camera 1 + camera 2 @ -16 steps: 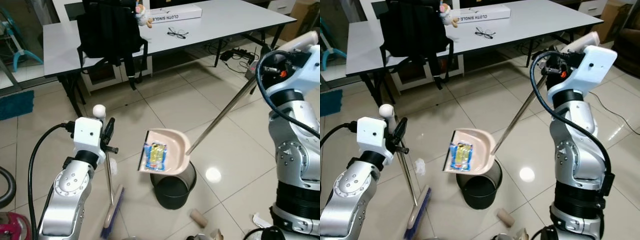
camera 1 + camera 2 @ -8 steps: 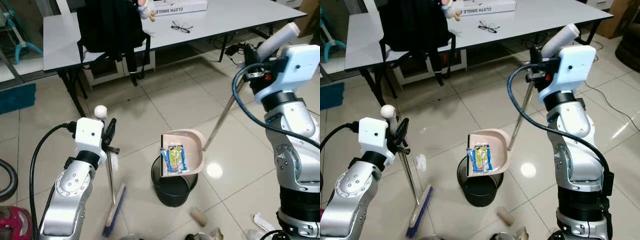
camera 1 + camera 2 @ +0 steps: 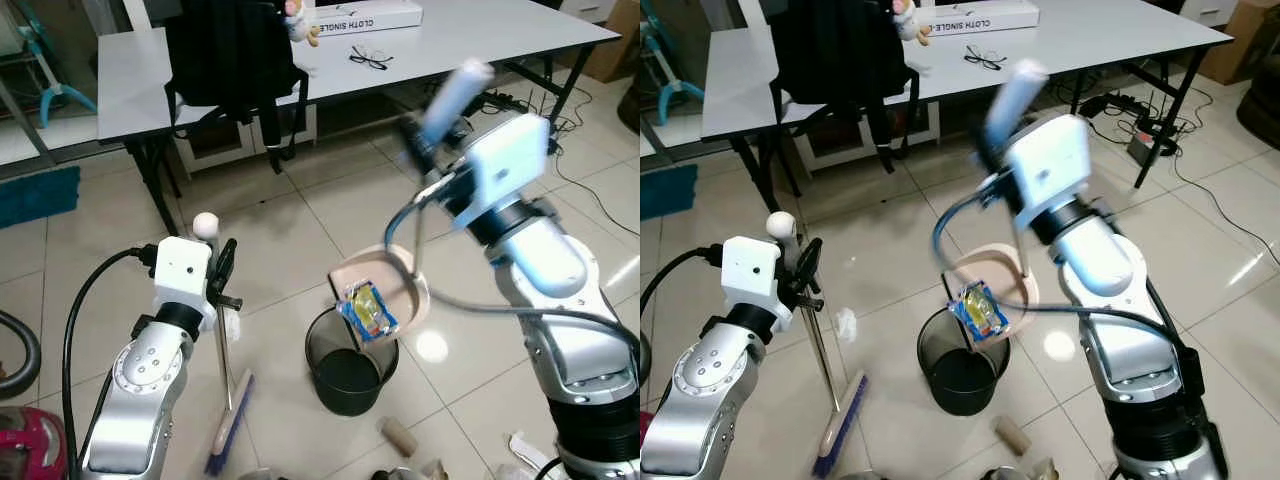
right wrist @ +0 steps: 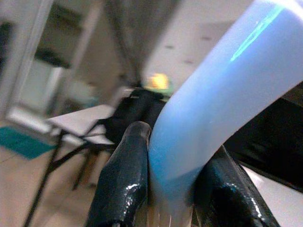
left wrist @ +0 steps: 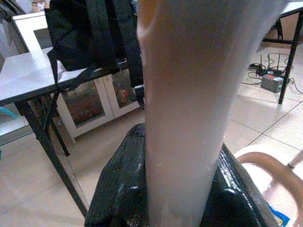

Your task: Sweep floor

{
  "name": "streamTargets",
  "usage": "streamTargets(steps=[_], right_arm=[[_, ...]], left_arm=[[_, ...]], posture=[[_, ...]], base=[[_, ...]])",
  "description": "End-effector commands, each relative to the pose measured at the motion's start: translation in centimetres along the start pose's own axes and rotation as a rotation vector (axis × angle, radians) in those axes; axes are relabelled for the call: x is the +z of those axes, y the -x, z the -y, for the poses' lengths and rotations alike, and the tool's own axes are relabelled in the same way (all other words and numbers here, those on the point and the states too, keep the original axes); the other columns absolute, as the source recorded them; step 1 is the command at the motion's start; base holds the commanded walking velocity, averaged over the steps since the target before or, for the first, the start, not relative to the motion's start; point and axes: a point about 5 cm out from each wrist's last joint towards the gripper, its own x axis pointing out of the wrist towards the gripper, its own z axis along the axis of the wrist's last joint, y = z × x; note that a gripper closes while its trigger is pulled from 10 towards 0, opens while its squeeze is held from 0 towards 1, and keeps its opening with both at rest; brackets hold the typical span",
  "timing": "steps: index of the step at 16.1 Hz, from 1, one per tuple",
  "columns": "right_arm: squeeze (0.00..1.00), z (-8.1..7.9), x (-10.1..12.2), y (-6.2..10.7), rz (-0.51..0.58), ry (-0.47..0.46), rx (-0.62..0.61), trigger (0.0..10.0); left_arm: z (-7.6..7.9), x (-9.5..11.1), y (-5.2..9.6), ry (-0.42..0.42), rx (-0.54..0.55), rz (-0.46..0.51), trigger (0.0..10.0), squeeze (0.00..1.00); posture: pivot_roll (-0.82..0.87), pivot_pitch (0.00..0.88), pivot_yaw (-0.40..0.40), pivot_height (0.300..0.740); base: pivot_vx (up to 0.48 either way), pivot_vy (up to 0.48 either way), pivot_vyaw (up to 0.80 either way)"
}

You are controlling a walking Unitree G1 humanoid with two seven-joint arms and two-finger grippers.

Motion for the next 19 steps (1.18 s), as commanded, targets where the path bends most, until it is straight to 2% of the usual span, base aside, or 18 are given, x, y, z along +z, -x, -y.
streamTargets(steps=[1, 5, 9, 13, 14, 15, 17, 19], right_arm=[[0.0, -0.3, 1.8, 0.0, 0.083, 0.07, 0.042, 10.0], [0.0, -1.6, 1.6, 0.3, 0.051, 0.08, 0.167, 10.0], [0.0, -1.6, 1.4, 0.2, 0.045, 0.032, 0.145, 10.0], [0.0, -1.1, 1.7, 0.1, 0.05, 0.055, 0.132, 10.0], [0.0, -0.2, 1.8, 0.0, 0.05, 0.086, 0.078, 10.0], [0.0, 1.0, 1.9, -0.2, 0.05, 0.071, -0.011, 10.0], [0.0, 3.8, 2.7, -0.5, 0.091, -0.056, -0.233, 10.0], [0.0, 5.0, 2.9, -0.6, 0.121, -0.208, -0.387, 10.0]], left_arm=[[0.1, 0.3, 0.0, -0.019, -0.009, 0.014, 10.0, 0.0], [0.3, 0.3, 0.0, -0.017, -0.019, 0.01, 10.0, 0.0], [0.3, 0.3, 0.0, -0.012, -0.02, 0.008, 10.0, 0.0], [0.2, 0.3, -0.1, -0.013, -0.019, 0.007, 10.0, 0.0], [0.2, 0.3, -0.1, -0.011, -0.016, 0.006, 10.0, 0.0], [0.1, 0.5, -0.2, -0.02, -0.018, 0.009, 10.0, 0.0], [0.1, 1.2, -0.7, -0.035, -0.019, 0.034, 10.0, 0.0], [0.0, 2.6, -1.5, -0.031, -0.018, 0.087, 10.0, 0.0]], posture=[[-0.01, 0.045, 0.04, 0.74], [-0.01, 0.051, 0.037, 0.74], [-0.01, 0.053, 0.038, 0.74], [-0.02, 0.056, 0.039, 0.74], [-0.02, 0.057, 0.037, 0.74], [-0.02, 0.057, 0.038, 0.74], [-0.02, 0.055, 0.04, 0.74], [-0.02, 0.052, 0.042, 0.74]], base=[[0.0, 0.0, 0.0], [0.0, 0.0, 0.0], [0.0, 0.0, 0.0], [0.0, 0.0, 0.0], [0.0, 0.0, 0.0], [0.0, 0.0, 0.0], [0.0, 0.0, 0.0], [0.0, 0.0, 0.0]])
